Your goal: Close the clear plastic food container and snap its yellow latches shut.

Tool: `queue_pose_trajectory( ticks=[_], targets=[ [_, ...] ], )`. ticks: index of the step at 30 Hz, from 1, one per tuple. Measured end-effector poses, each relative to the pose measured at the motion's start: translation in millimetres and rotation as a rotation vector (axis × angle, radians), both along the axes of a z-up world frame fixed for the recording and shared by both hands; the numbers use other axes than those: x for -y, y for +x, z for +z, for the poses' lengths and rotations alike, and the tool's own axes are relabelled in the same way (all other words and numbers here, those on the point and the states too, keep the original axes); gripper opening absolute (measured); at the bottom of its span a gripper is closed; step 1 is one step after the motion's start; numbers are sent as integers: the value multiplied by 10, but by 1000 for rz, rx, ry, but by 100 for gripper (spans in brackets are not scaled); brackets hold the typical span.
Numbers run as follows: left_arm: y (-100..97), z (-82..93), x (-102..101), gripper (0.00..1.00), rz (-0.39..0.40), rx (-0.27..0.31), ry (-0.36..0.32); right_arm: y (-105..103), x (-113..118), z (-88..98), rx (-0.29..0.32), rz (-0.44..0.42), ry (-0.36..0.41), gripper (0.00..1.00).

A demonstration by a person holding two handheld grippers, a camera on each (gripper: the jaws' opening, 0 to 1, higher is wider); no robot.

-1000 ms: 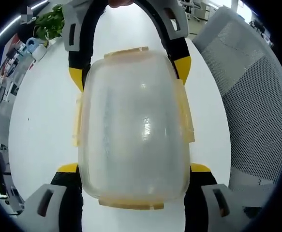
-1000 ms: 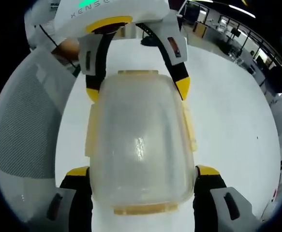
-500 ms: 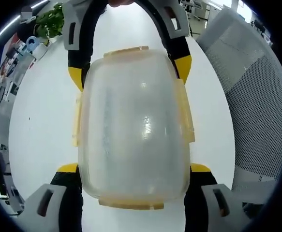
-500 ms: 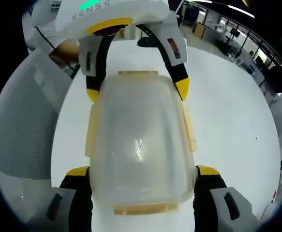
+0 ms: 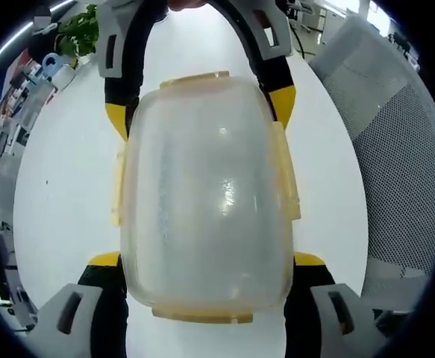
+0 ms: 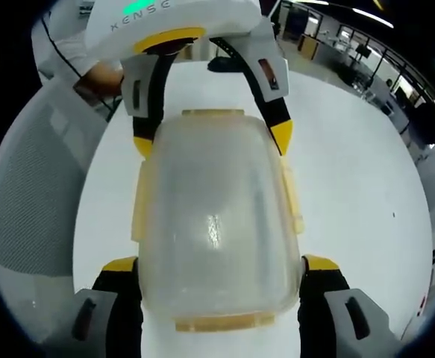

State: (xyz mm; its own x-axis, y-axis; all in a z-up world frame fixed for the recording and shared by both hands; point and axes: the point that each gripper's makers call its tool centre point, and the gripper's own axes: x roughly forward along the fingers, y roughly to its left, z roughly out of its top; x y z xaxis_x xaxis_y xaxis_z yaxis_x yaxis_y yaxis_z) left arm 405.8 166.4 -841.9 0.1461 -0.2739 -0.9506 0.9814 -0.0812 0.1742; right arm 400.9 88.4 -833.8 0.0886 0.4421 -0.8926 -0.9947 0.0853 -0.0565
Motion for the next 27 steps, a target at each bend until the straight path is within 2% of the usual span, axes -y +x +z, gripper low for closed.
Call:
queue_pose_trajectory(
  ticks=[27],
  targets=[
    [219,7,30,88,-5,-3,-2,213,31,2,-2,-7,-3,87]
  ],
)
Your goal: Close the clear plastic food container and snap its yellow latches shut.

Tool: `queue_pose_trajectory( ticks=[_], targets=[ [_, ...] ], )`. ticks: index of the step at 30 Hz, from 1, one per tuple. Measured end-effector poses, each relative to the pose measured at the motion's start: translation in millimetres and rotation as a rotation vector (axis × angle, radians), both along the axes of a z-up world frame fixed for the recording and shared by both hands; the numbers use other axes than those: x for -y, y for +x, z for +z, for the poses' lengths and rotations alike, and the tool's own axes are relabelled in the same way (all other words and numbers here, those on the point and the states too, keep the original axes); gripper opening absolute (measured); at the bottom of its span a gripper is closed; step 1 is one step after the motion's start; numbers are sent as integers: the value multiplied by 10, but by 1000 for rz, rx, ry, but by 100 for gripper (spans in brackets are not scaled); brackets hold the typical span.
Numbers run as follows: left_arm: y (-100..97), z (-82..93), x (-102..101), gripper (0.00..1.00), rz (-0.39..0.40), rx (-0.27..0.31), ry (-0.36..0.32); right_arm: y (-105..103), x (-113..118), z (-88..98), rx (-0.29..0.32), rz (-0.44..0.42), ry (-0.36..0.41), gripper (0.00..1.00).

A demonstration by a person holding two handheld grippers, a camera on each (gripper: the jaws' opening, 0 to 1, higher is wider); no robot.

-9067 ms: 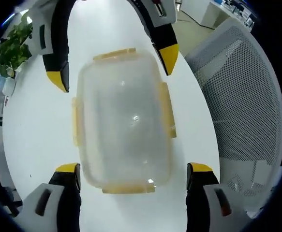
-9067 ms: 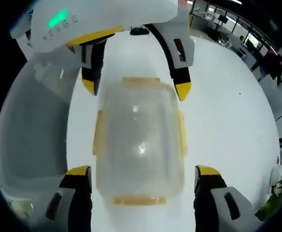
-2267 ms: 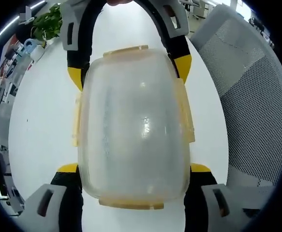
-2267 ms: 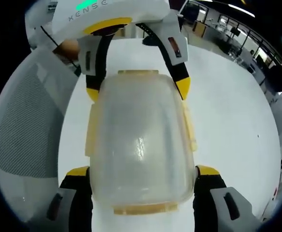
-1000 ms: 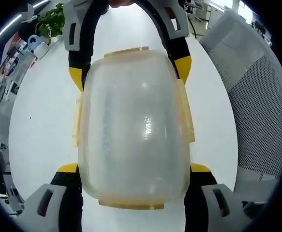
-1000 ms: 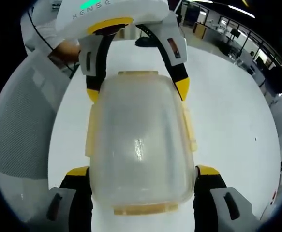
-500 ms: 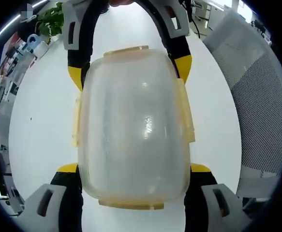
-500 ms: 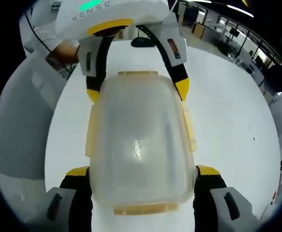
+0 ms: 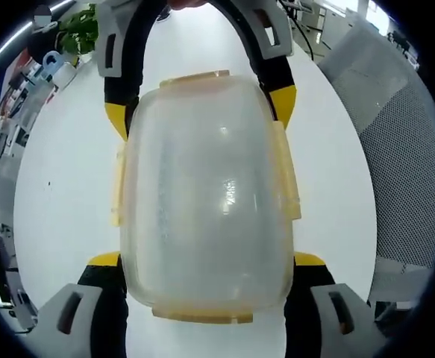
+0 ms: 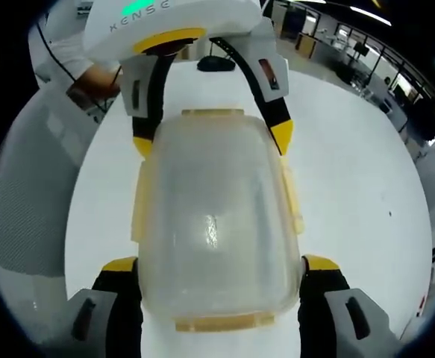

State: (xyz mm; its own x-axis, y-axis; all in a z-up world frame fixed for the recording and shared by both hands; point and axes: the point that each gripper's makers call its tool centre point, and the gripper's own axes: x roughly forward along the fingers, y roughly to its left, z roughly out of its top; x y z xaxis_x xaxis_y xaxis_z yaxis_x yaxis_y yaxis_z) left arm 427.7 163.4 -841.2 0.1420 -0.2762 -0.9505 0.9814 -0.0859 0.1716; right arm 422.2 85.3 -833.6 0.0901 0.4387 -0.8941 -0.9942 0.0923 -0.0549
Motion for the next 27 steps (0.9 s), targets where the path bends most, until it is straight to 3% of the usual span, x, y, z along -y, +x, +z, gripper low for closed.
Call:
queue_pose_trajectory(
  ticks=[27],
  targets=[
    [174,-5,17,89,7,-3,6,171,9,11,3,7,7,87]
  ],
)
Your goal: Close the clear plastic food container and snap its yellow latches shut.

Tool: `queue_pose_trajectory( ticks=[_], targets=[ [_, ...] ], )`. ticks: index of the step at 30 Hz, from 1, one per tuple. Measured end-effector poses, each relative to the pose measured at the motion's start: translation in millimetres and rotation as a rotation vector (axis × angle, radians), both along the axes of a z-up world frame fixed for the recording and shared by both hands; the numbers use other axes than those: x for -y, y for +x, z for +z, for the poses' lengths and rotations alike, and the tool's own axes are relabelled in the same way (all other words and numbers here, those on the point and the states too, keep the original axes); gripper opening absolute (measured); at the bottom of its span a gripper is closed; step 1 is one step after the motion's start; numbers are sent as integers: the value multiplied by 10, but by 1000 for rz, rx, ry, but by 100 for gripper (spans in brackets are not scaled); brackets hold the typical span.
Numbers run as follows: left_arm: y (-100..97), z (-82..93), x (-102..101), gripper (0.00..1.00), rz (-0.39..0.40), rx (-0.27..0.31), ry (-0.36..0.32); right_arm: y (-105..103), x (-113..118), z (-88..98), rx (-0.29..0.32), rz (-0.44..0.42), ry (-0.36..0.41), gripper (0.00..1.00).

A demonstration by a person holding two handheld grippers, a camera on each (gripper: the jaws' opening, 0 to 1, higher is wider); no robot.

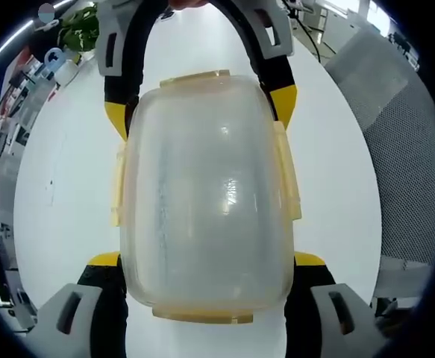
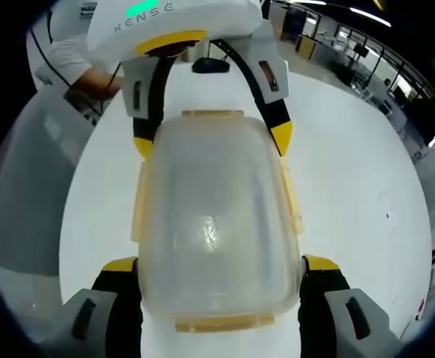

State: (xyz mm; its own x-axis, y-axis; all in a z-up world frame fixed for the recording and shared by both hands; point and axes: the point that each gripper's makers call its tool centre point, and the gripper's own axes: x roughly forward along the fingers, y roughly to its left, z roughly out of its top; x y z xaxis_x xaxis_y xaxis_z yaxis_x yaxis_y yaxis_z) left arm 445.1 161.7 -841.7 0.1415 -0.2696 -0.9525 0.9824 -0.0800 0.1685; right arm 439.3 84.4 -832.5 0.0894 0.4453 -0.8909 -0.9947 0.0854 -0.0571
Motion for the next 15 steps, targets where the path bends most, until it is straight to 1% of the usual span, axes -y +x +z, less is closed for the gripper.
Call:
queue_pose_trajectory(
  ticks=[9,15],
  targets=[
    [86,-4,12,89,5,-2,0,96,17,-8,2,3,-1,88],
    [108,0,18,89,8,-3,-2,118,20,-5,1,6,0,88]
  ],
)
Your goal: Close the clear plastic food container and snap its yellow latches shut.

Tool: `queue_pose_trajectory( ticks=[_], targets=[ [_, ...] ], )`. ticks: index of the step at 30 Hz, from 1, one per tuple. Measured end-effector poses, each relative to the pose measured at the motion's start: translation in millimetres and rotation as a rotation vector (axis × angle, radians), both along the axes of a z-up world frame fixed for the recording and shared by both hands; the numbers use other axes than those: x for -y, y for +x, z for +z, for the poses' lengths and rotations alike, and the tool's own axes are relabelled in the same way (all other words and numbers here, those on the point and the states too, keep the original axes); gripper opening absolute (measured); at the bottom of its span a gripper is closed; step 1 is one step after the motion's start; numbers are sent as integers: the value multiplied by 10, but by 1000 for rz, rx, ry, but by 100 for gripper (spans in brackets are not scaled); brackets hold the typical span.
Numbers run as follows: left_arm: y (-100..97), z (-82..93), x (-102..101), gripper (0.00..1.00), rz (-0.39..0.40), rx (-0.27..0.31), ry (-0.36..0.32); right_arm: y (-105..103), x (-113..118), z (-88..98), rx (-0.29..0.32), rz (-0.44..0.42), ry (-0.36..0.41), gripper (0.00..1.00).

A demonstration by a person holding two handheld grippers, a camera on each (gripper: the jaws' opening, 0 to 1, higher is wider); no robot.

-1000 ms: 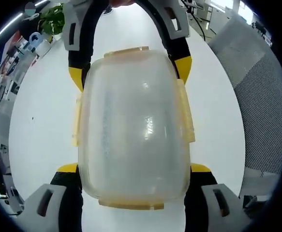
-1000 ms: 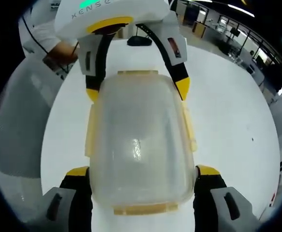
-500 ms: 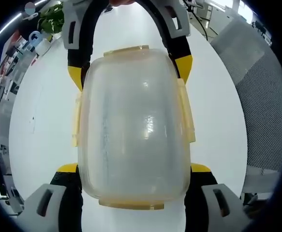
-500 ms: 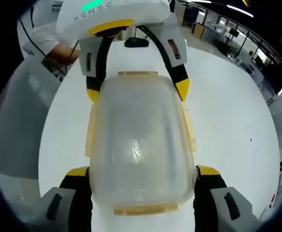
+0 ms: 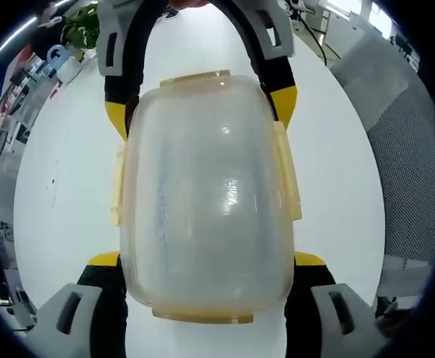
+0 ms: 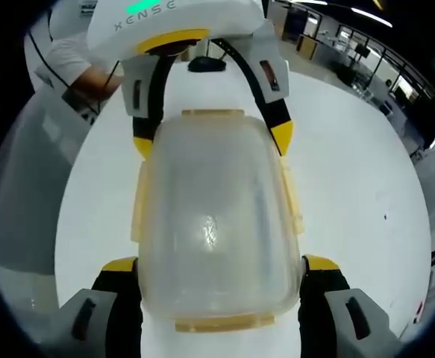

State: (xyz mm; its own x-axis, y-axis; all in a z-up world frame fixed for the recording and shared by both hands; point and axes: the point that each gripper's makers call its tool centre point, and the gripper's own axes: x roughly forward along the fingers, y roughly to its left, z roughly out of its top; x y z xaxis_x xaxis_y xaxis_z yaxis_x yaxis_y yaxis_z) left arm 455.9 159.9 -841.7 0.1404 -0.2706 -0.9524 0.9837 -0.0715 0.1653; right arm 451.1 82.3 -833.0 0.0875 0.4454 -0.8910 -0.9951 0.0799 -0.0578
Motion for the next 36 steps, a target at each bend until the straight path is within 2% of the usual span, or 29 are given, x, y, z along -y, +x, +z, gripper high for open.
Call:
queue_pose_trajectory(
  ticks=[21,36],
  targets=[
    [-11,6,1,89,-1,2,-1,-6,12,-18,4,4,-33,88],
    [-7,-6,-5,89,0,0,5,-4,8,-22,3,5,-25,88]
  ],
)
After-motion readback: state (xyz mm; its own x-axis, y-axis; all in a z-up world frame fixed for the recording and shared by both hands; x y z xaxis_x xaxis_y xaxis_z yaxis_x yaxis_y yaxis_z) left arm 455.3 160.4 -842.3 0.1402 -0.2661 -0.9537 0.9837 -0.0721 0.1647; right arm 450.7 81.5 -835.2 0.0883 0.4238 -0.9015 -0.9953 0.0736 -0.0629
